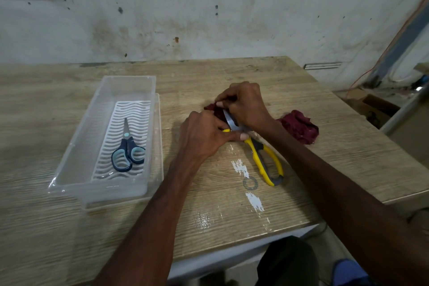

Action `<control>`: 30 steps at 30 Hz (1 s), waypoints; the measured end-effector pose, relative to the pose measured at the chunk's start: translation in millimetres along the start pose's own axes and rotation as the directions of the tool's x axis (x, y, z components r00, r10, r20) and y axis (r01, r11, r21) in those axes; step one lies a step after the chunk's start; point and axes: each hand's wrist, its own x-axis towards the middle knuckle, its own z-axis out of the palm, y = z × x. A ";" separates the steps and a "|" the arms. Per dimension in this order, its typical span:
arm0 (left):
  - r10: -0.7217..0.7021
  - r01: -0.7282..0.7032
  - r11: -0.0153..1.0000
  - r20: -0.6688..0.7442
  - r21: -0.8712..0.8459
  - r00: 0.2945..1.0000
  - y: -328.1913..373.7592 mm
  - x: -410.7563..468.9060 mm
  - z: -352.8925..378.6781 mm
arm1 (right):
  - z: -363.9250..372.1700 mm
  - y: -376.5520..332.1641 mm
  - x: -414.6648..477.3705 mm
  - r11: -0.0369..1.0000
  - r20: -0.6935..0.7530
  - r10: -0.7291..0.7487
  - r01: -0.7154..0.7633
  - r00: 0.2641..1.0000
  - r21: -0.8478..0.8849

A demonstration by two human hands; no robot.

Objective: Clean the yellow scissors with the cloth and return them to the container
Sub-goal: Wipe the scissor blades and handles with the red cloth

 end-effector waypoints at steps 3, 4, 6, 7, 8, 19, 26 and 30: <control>-0.063 0.062 0.998 -0.025 -0.016 0.998 -2.1 2.6 1.1 | -5.3 -0.7 -12.7 0.996 0.038 -0.052 0.055 0.998 -0.072; -0.078 0.078 0.997 -0.032 -0.010 0.996 -2.3 3.8 2.0 | -9.5 -1.2 -20.0 0.991 0.063 -0.076 0.082 0.995 -0.104; -0.093 0.093 0.996 -0.036 0.000 0.995 -2.9 4.9 3.7 | -18.4 -2.7 -33.0 0.985 0.108 -0.103 0.116 0.989 -0.129; -0.092 0.093 0.996 -0.034 0.001 0.995 -2.5 5.0 4.0 | -21.0 -3.0 -36.8 0.985 0.121 -0.103 0.118 0.987 -0.126; -0.086 0.086 0.996 -0.035 0.005 0.996 -2.1 4.7 4.0 | -21.2 -3.7 -38.1 0.986 0.121 -0.098 0.113 0.988 -0.123; -0.121 0.121 0.993 -0.022 0.004 0.992 4.7 -1.1 -2.3 | -6.1 -8.2 -18.7 0.982 0.084 -0.104 0.116 0.991 -0.150; -0.088 0.088 0.996 -0.015 -0.023 0.996 5.8 -2.1 -0.9 | -23.8 -5.7 -28.1 0.983 0.160 -0.090 0.114 0.983 -0.146; -0.058 0.058 0.998 -0.005 -0.028 0.998 4.9 -6.6 -2.0 | -13.8 4.7 -12.7 0.993 -0.054 0.019 -0.025 0.998 -0.117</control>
